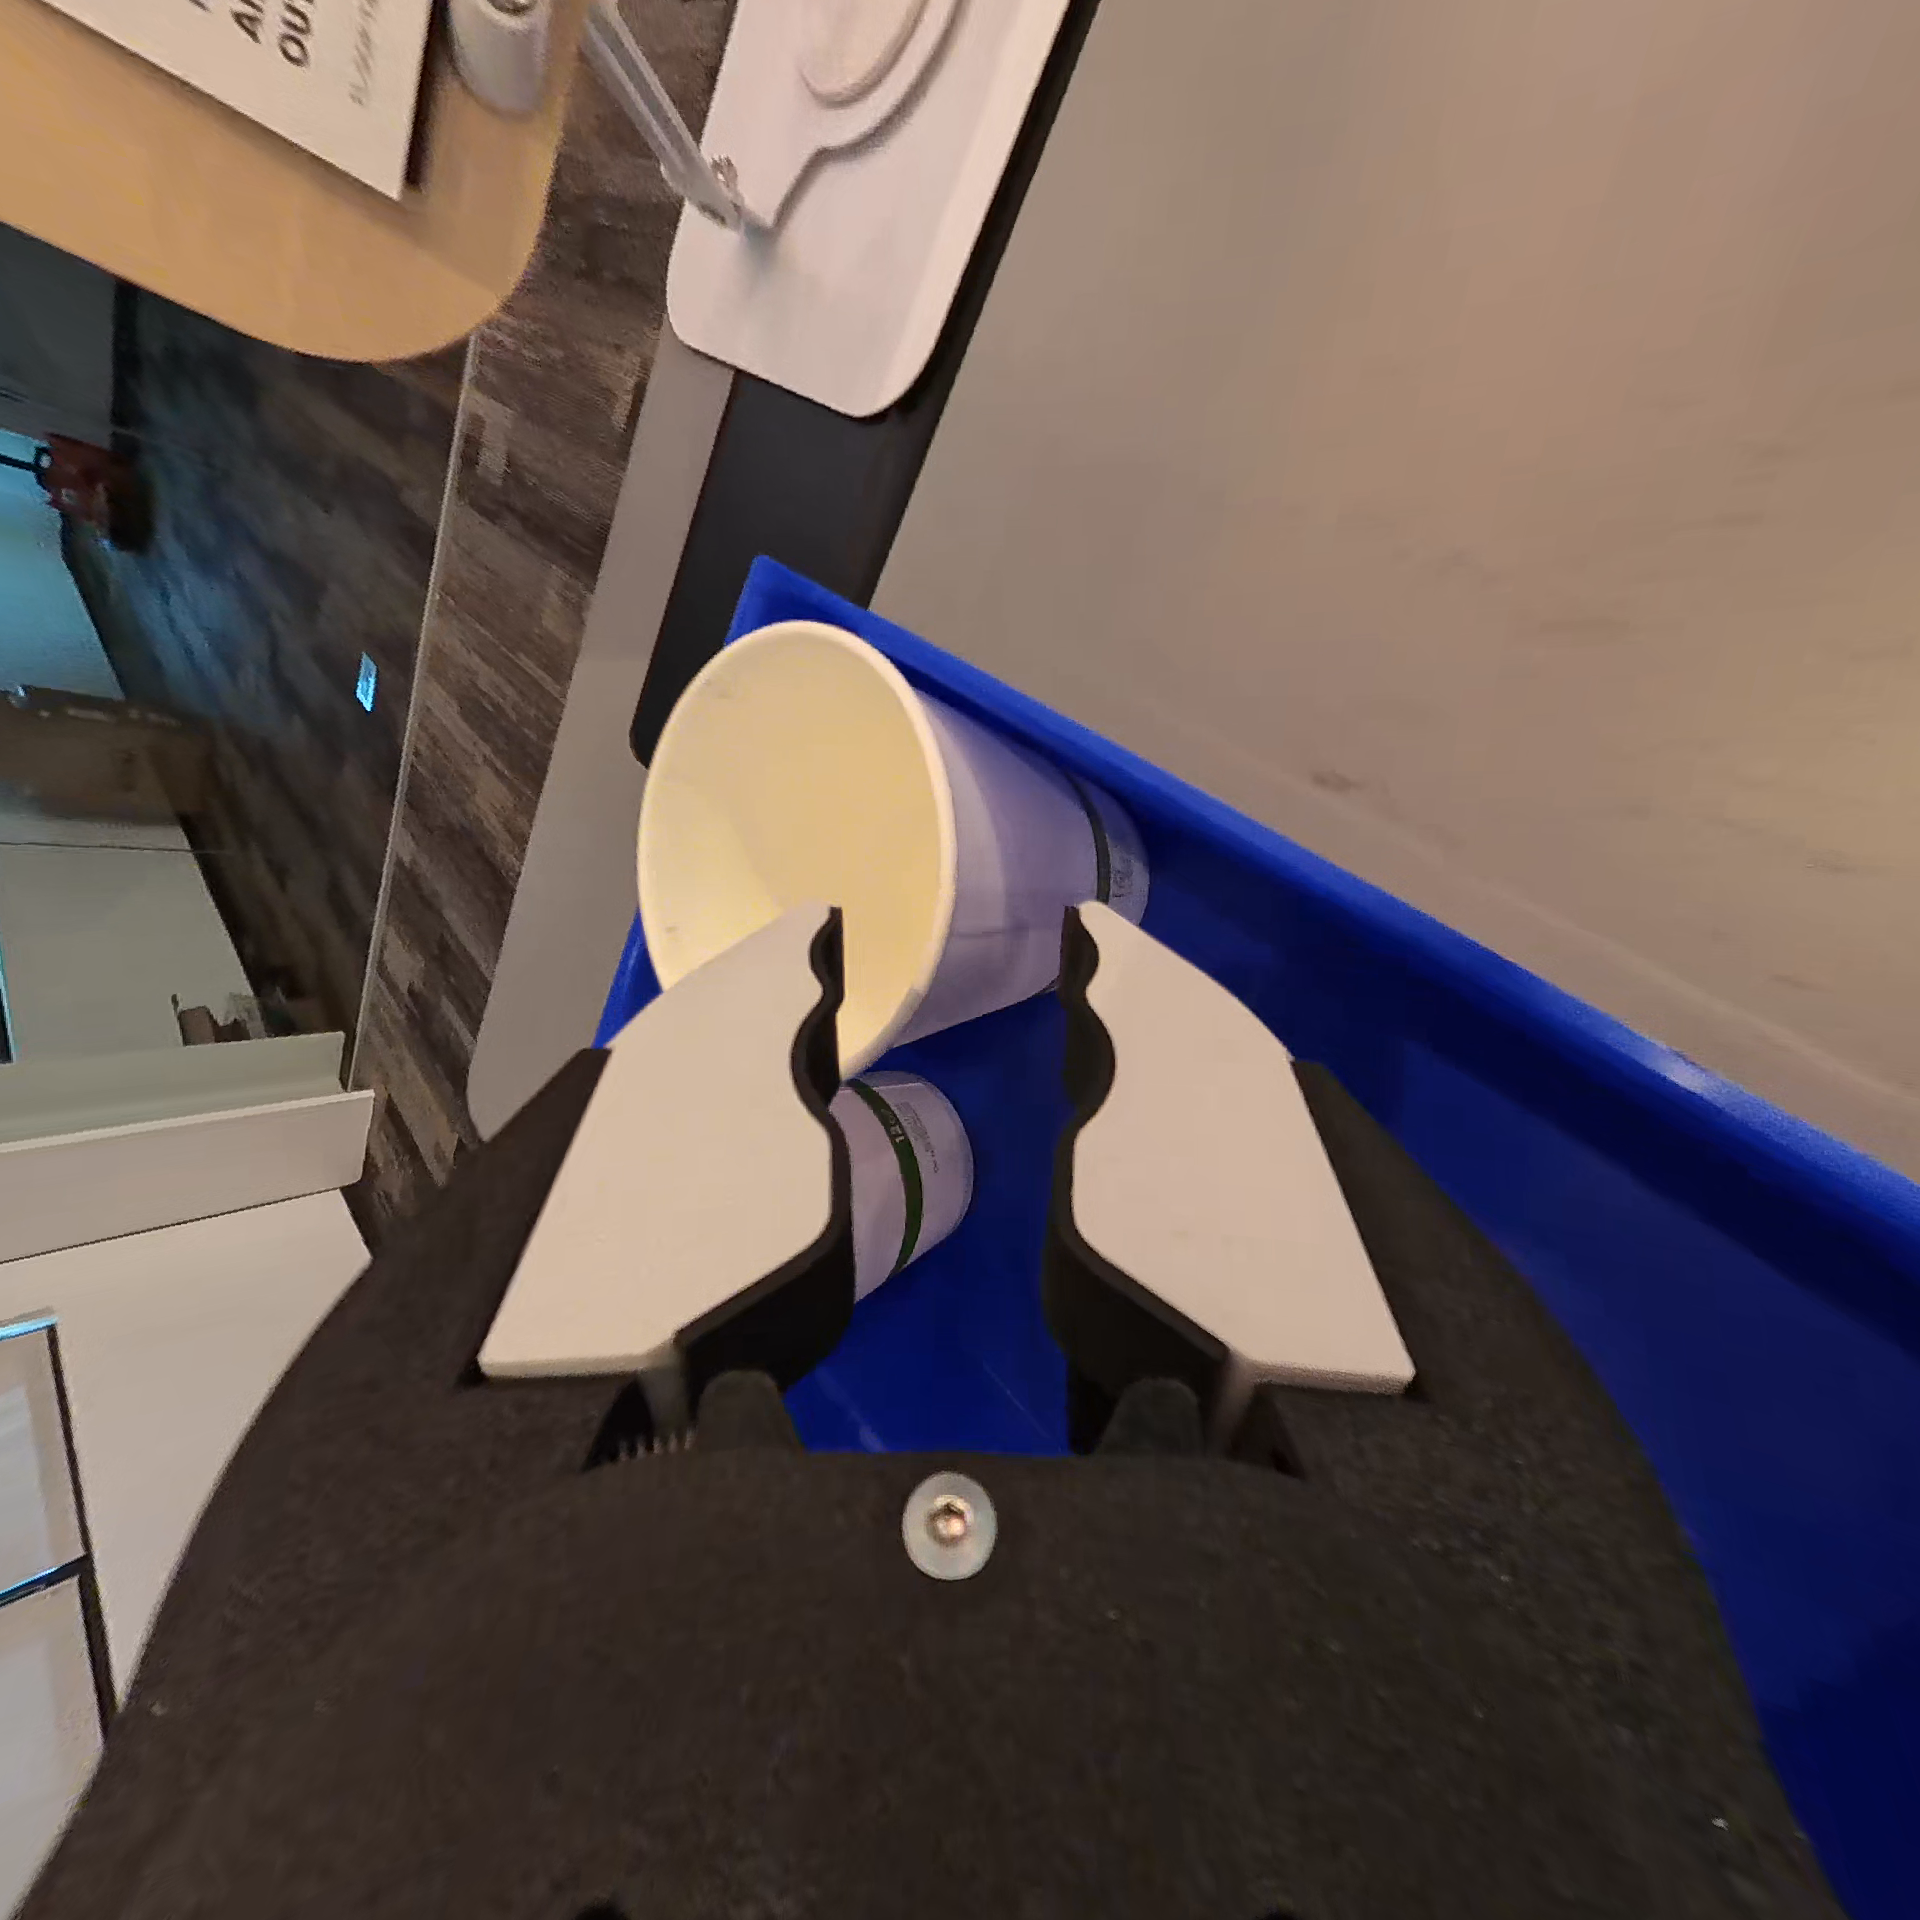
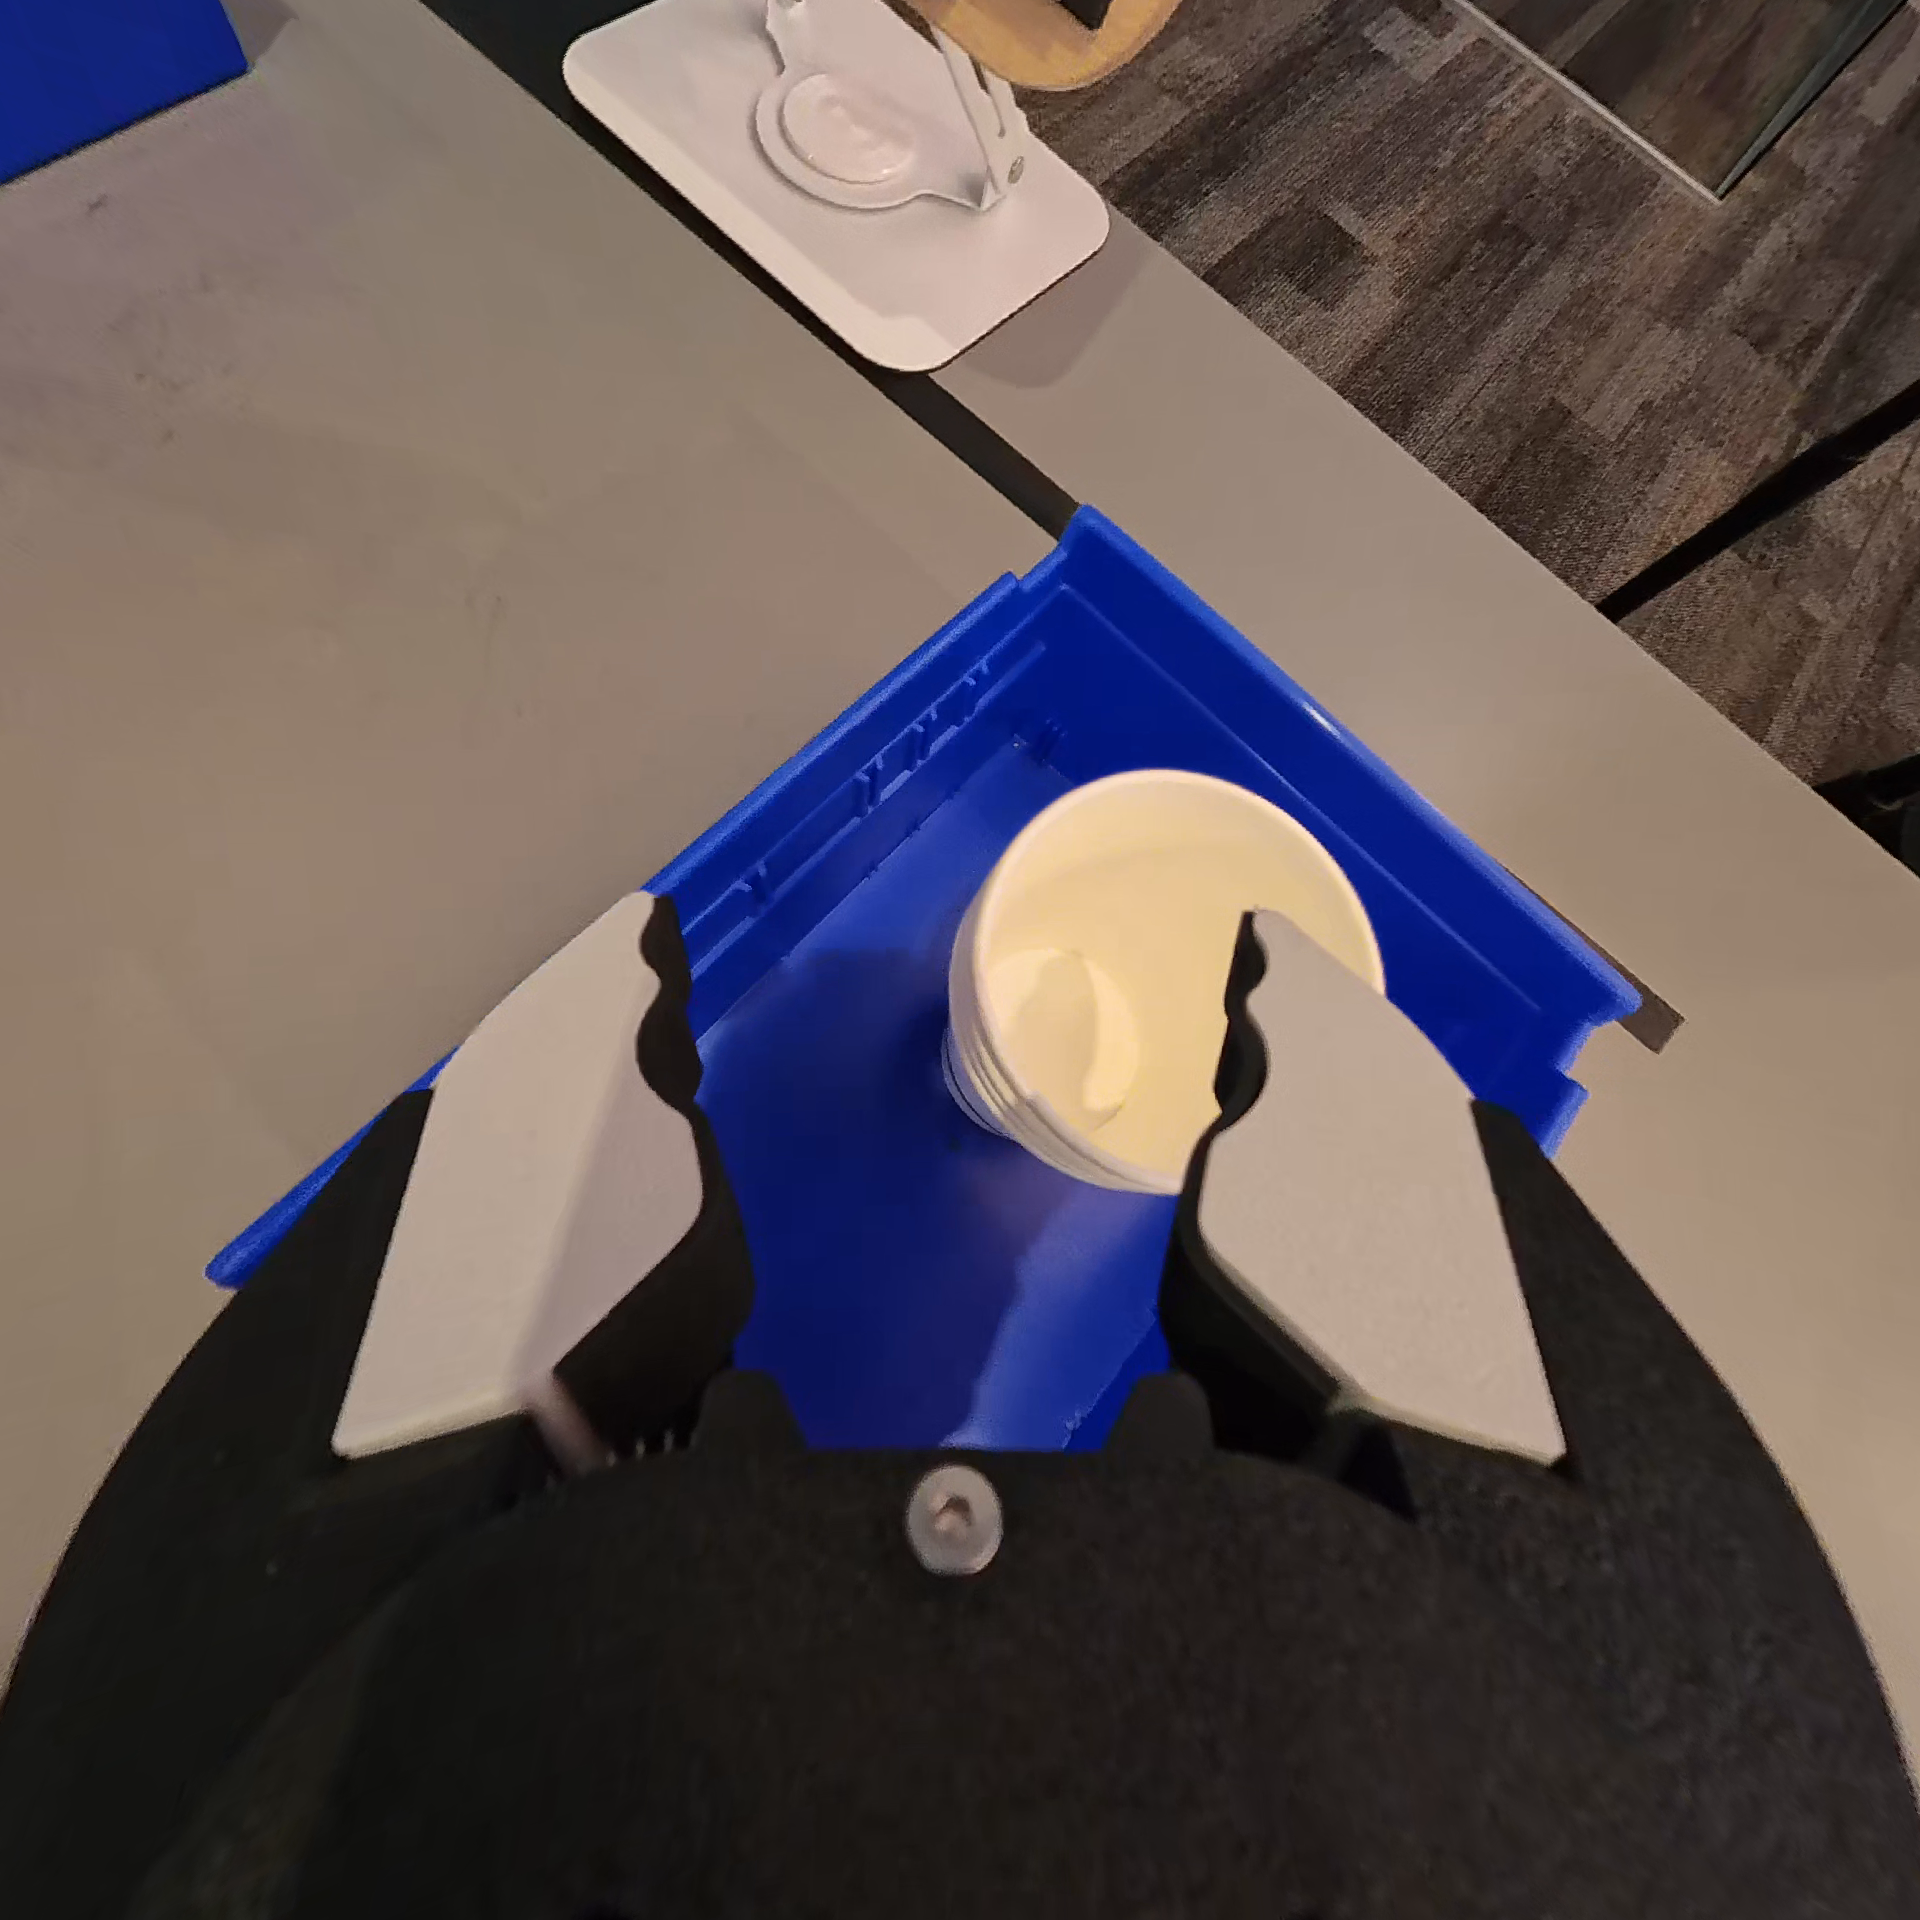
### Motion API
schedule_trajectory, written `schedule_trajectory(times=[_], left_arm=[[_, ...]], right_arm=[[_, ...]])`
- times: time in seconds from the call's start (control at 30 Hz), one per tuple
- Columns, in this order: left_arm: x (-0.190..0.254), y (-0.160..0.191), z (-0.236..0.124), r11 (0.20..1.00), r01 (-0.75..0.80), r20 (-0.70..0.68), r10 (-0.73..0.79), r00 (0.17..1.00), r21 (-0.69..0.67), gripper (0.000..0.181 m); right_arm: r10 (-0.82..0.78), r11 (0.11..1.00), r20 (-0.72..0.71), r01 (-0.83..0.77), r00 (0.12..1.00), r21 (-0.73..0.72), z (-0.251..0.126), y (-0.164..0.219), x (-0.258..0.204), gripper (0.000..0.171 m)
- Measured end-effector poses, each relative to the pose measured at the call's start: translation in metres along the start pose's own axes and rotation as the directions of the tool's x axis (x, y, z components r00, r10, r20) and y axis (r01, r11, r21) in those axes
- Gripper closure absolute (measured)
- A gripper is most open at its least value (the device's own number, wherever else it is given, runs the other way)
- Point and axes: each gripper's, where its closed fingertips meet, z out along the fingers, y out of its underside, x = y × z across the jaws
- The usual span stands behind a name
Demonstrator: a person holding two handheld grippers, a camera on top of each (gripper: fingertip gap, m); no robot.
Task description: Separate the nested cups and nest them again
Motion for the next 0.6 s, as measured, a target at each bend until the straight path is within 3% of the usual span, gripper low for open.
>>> schedule_trajectory(times=[0.37,0.6], left_arm=[[0.009,0.013,0.015,0.992,-0.048,-0.015,0.046,0.999,-0.117,0.145],[0.011,0.015,0.009,0.989,-0.057,-0.028,0.054,0.998,-0.133,0.164]], right_arm=[[-0.024,1.000,0.051,0.025,0.998,-0.013,0.007,0.000,-0.011,0.075],[-0.026,0.999,0.062,0.027,0.998,-0.026,0.010,0.003,-0.011,0.077]])
